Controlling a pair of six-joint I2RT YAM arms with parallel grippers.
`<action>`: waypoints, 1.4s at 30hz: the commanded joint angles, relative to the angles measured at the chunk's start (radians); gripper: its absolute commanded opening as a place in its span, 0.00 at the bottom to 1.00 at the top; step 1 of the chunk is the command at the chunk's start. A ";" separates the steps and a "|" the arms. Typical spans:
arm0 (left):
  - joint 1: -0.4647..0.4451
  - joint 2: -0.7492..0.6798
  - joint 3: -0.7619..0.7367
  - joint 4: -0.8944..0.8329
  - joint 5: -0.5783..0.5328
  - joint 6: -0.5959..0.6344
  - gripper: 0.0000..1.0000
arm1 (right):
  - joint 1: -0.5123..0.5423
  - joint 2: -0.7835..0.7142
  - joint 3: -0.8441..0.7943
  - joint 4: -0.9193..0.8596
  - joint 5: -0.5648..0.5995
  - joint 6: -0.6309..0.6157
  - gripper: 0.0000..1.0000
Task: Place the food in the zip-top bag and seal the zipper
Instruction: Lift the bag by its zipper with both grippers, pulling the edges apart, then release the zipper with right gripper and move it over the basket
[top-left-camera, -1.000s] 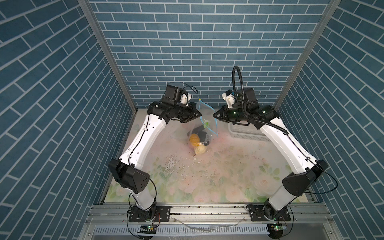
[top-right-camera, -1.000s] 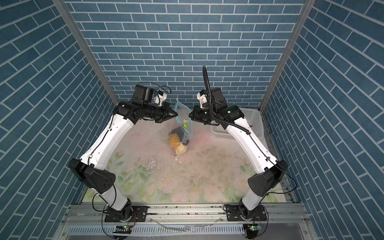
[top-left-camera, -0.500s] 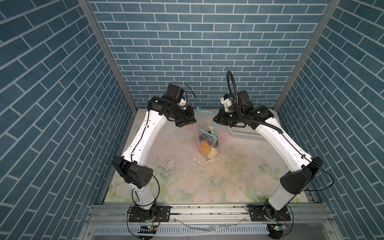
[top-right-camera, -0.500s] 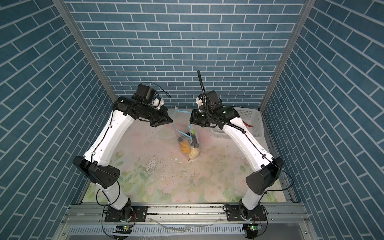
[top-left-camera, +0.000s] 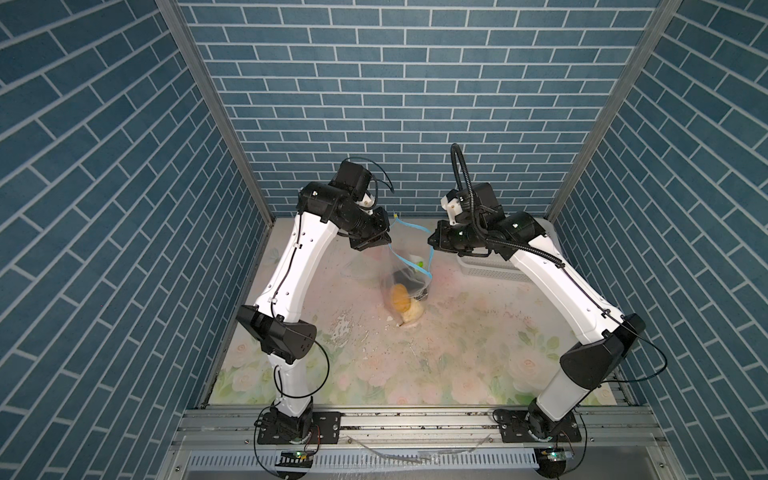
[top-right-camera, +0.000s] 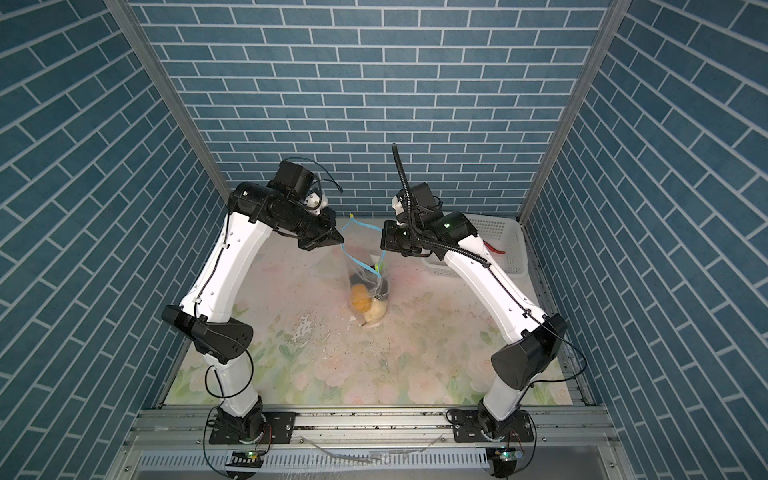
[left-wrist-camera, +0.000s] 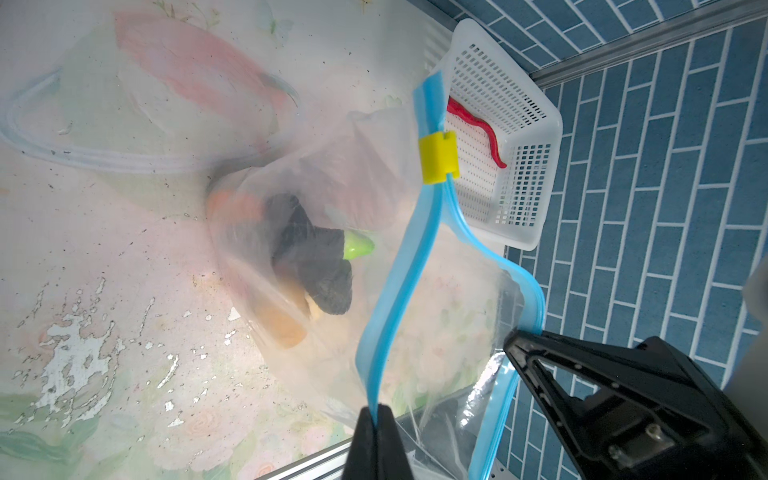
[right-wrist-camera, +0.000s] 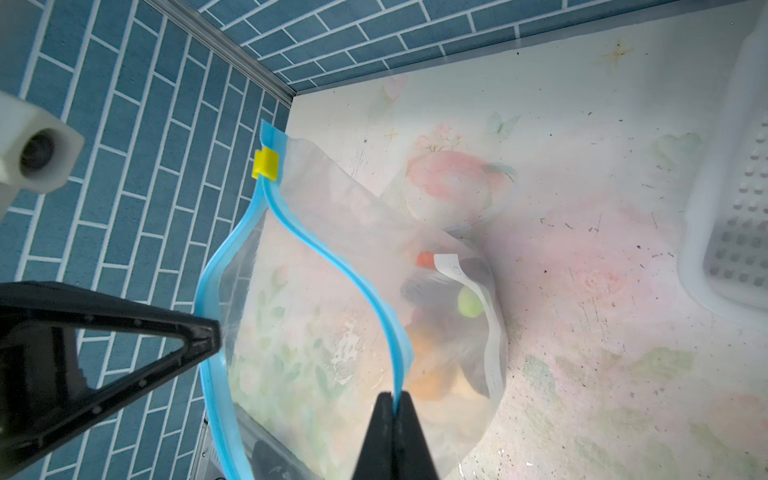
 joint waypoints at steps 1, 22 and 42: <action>-0.004 0.003 0.002 -0.022 -0.007 0.019 0.00 | 0.005 -0.025 -0.009 0.013 0.017 -0.036 0.14; -0.004 -0.062 -0.091 0.019 -0.009 0.035 0.00 | -0.148 -0.013 0.074 0.008 0.287 -0.232 0.45; -0.019 -0.075 -0.123 0.055 -0.025 0.025 0.00 | -0.517 0.173 -0.255 0.400 0.039 -0.799 0.58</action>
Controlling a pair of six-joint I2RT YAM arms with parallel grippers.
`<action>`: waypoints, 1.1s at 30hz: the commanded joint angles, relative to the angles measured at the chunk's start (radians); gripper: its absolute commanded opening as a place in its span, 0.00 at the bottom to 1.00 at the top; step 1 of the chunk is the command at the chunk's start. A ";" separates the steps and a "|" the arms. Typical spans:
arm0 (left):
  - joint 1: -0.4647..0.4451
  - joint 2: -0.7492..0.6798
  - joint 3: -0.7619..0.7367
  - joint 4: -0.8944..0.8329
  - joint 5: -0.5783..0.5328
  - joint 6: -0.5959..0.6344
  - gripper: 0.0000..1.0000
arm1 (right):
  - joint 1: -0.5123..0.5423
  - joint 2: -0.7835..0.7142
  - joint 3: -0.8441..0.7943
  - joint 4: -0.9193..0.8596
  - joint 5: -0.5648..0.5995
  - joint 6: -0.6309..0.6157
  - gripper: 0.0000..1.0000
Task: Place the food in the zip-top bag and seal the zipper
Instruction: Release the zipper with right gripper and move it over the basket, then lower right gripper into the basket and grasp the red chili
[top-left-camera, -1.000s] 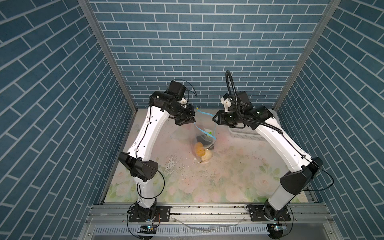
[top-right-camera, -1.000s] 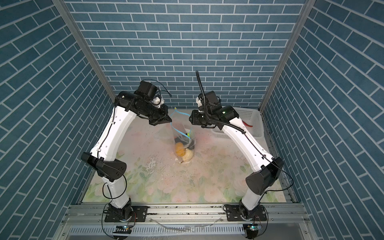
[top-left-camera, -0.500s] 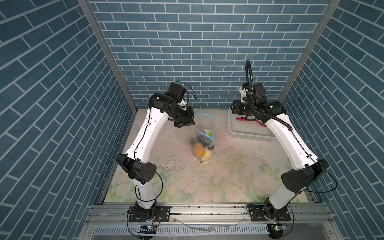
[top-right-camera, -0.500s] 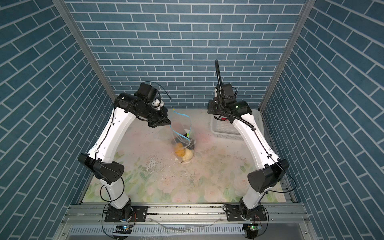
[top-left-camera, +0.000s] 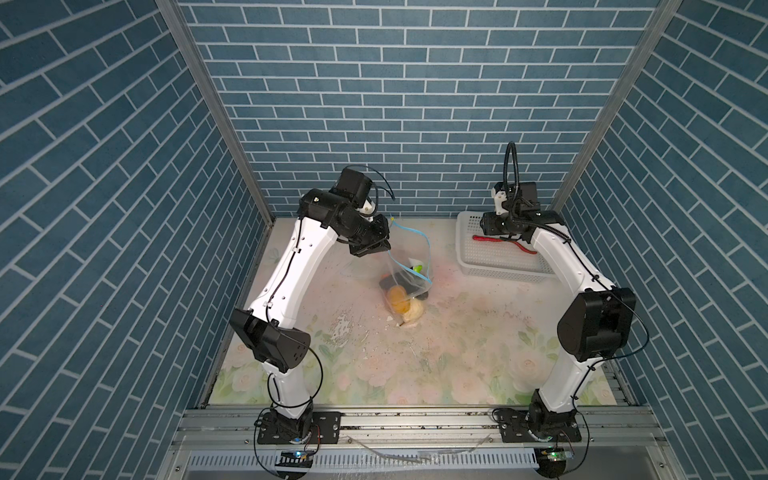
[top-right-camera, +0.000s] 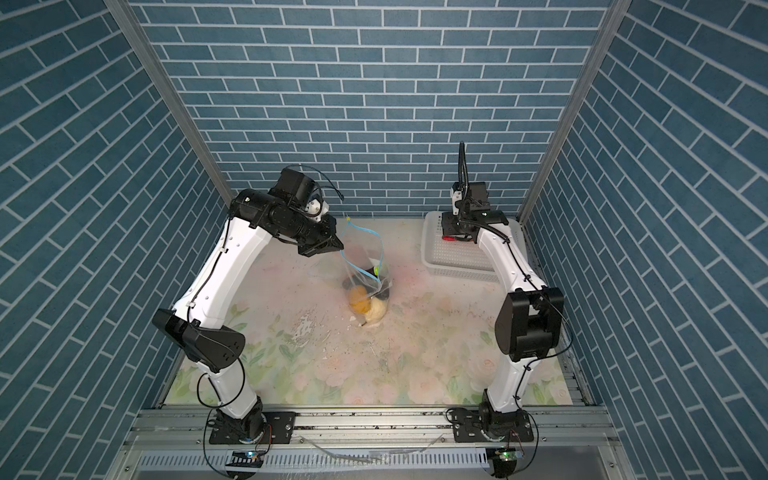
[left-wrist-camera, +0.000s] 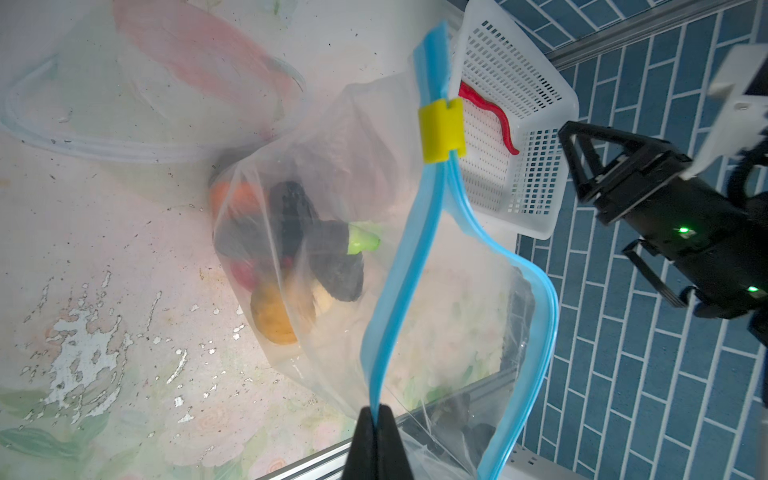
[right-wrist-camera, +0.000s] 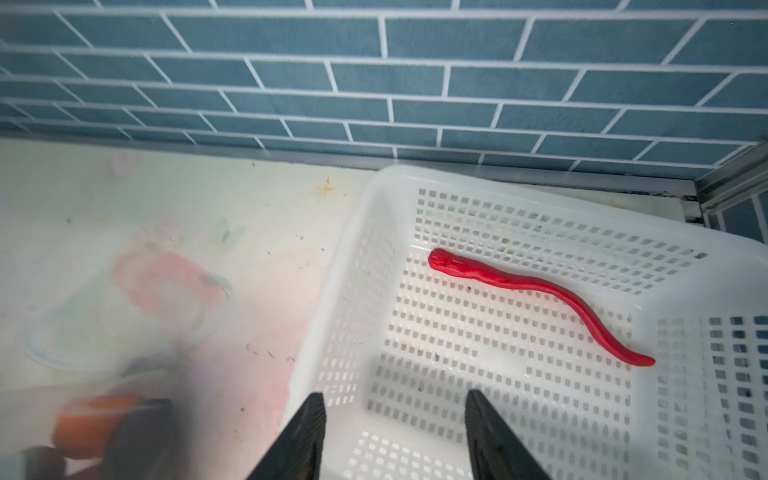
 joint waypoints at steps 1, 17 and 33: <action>-0.007 0.005 0.037 -0.017 -0.018 0.004 0.00 | -0.056 0.030 -0.054 0.082 -0.076 -0.208 0.58; -0.015 0.042 0.055 -0.014 -0.007 0.002 0.00 | -0.196 0.347 0.258 -0.166 -0.075 -0.470 0.59; -0.019 0.042 0.005 -0.006 -0.006 0.004 0.00 | -0.225 0.642 0.578 -0.296 0.010 -0.615 0.68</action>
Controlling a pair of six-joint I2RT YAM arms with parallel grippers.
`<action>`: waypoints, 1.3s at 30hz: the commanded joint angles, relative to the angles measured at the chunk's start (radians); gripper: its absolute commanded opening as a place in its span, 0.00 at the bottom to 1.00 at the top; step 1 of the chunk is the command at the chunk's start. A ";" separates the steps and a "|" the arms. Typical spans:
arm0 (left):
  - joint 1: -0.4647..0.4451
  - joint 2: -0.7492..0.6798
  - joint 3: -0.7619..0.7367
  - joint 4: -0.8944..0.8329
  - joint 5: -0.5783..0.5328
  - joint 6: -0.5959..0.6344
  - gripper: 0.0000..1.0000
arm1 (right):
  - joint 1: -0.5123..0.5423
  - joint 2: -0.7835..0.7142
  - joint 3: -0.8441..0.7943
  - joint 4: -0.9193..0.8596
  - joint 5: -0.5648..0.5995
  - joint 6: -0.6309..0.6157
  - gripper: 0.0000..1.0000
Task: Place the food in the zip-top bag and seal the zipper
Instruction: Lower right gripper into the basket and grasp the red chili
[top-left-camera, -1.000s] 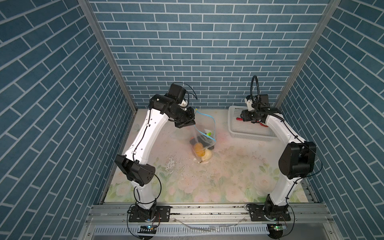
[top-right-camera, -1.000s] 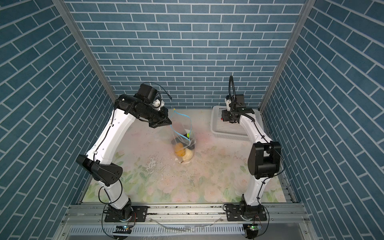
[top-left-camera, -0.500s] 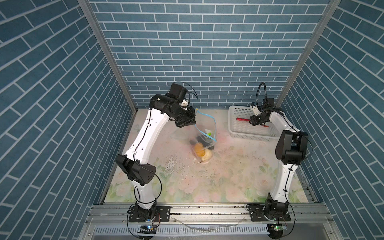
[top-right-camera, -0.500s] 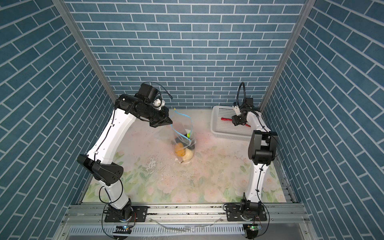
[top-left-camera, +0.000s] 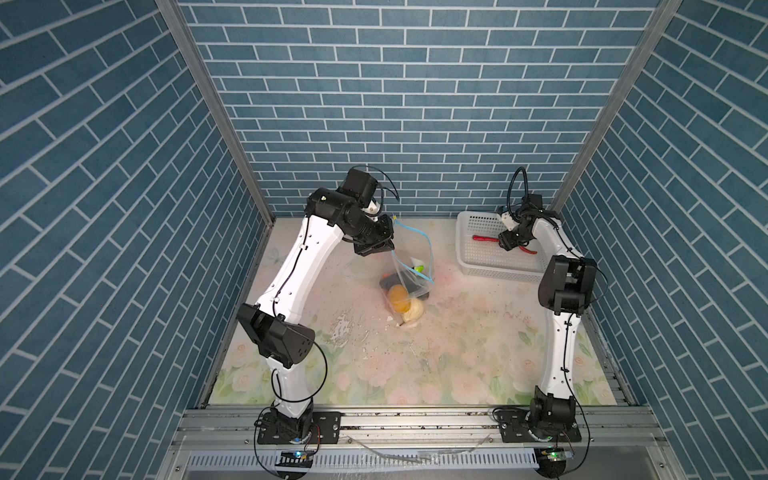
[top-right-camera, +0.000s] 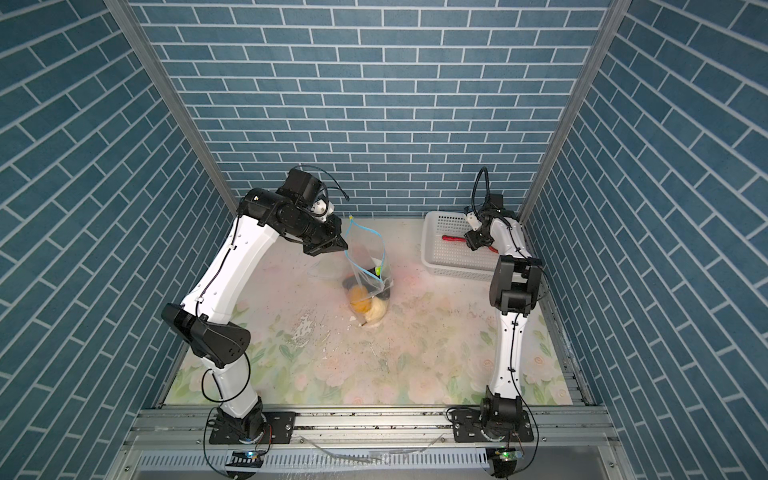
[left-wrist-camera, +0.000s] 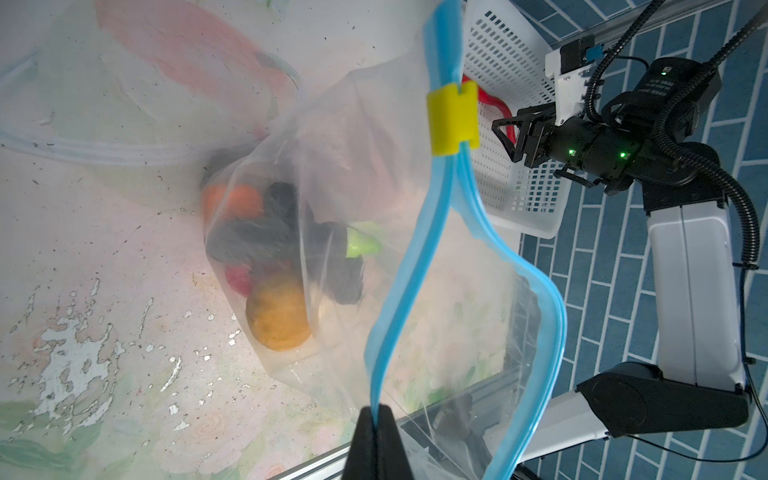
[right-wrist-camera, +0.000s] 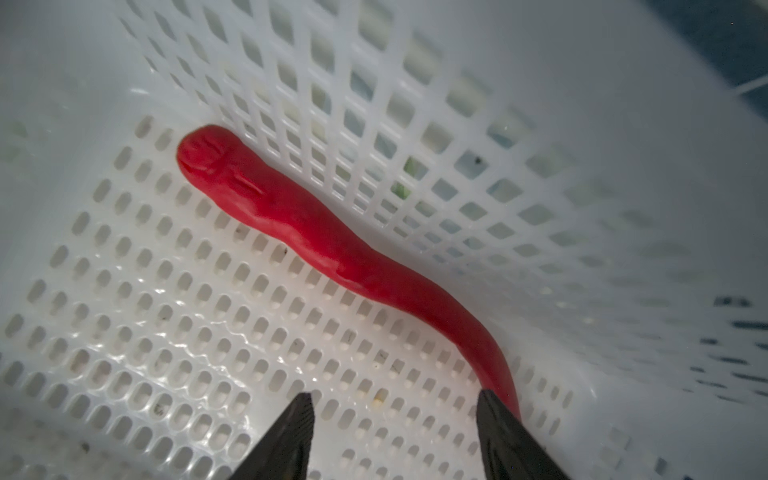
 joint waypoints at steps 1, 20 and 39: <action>-0.006 -0.001 -0.015 -0.011 -0.006 0.004 0.00 | -0.008 0.035 0.050 -0.054 0.010 -0.098 0.70; -0.017 0.005 -0.022 0.002 -0.008 -0.001 0.00 | -0.027 0.073 0.154 -0.055 -0.042 -0.085 0.79; -0.023 -0.002 -0.031 0.004 -0.012 -0.003 0.00 | -0.036 0.112 0.115 -0.046 -0.084 -0.096 0.73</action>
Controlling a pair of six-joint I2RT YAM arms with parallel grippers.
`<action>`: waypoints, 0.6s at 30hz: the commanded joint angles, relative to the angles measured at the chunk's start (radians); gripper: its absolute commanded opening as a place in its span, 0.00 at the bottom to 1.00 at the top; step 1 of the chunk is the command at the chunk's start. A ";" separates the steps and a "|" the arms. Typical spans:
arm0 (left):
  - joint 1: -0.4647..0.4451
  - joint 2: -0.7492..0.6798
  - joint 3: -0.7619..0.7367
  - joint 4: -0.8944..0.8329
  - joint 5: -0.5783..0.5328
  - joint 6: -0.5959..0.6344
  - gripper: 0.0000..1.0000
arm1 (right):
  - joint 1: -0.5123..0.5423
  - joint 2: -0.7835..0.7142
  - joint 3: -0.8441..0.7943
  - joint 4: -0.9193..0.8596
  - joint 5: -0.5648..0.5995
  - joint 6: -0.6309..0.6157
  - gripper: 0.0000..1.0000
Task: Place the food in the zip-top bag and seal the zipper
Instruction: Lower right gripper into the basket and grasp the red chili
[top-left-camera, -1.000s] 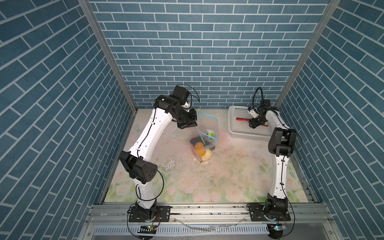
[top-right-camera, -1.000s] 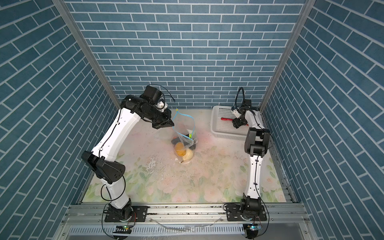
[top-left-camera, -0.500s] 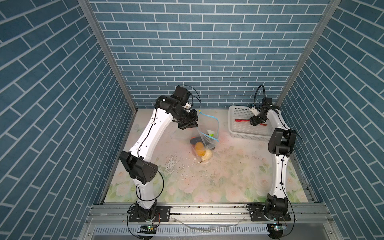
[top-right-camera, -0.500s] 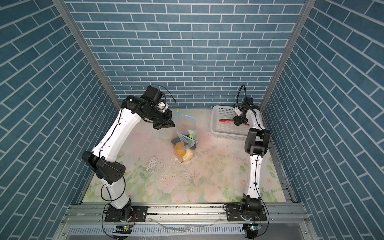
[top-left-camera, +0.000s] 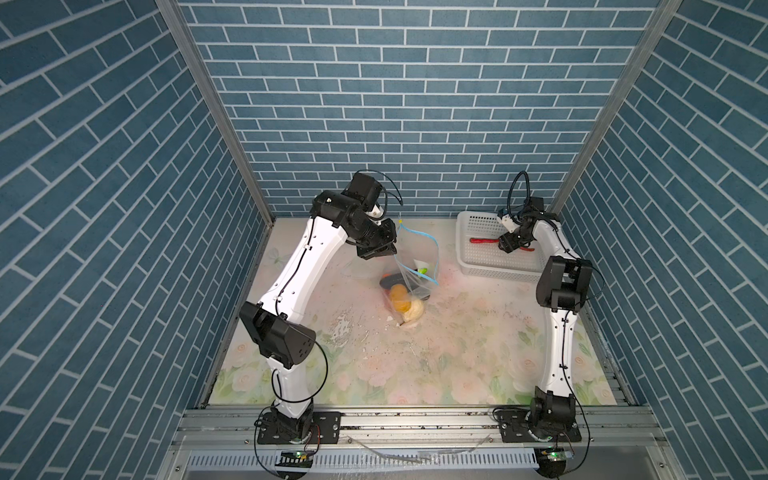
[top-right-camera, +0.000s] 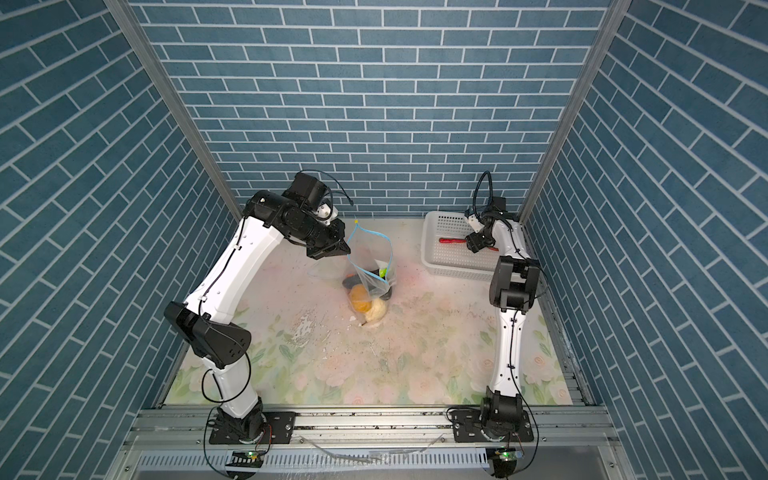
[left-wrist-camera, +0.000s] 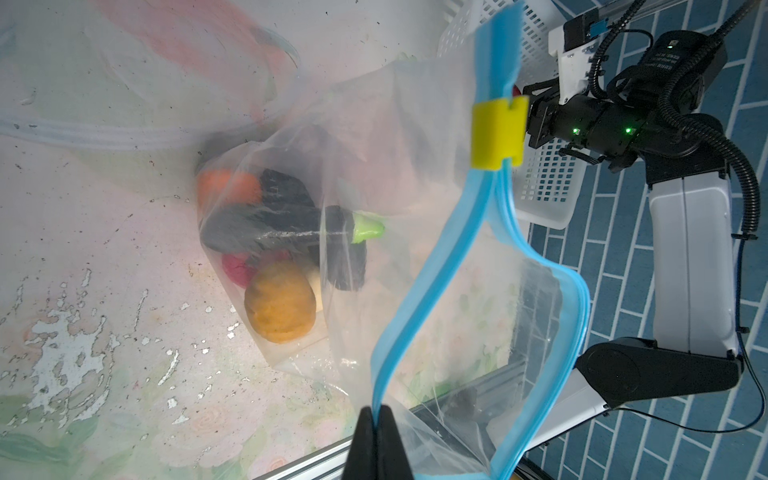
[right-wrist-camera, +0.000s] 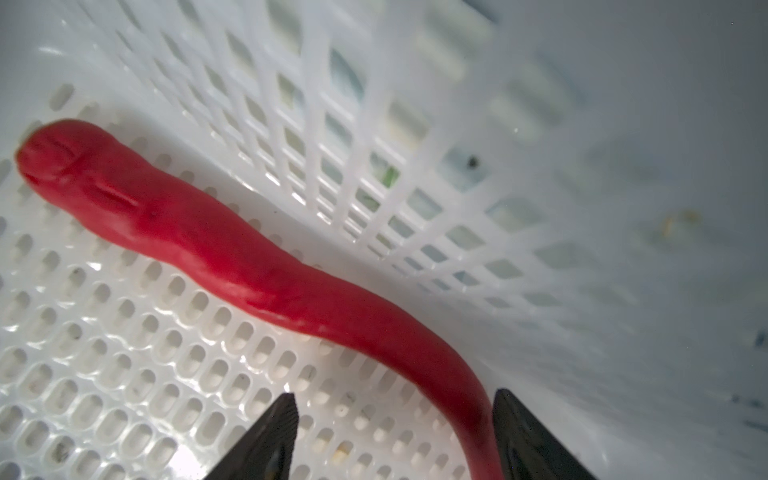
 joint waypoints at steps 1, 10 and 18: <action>-0.005 -0.004 0.000 -0.004 -0.013 0.002 0.00 | -0.008 0.008 0.000 -0.039 -0.036 -0.028 0.72; -0.005 -0.021 -0.017 0.001 -0.013 0.000 0.00 | -0.012 -0.001 -0.022 -0.067 -0.059 -0.012 0.49; -0.004 -0.037 -0.058 0.034 -0.003 -0.004 0.00 | -0.012 -0.070 -0.117 -0.064 -0.115 -0.018 0.42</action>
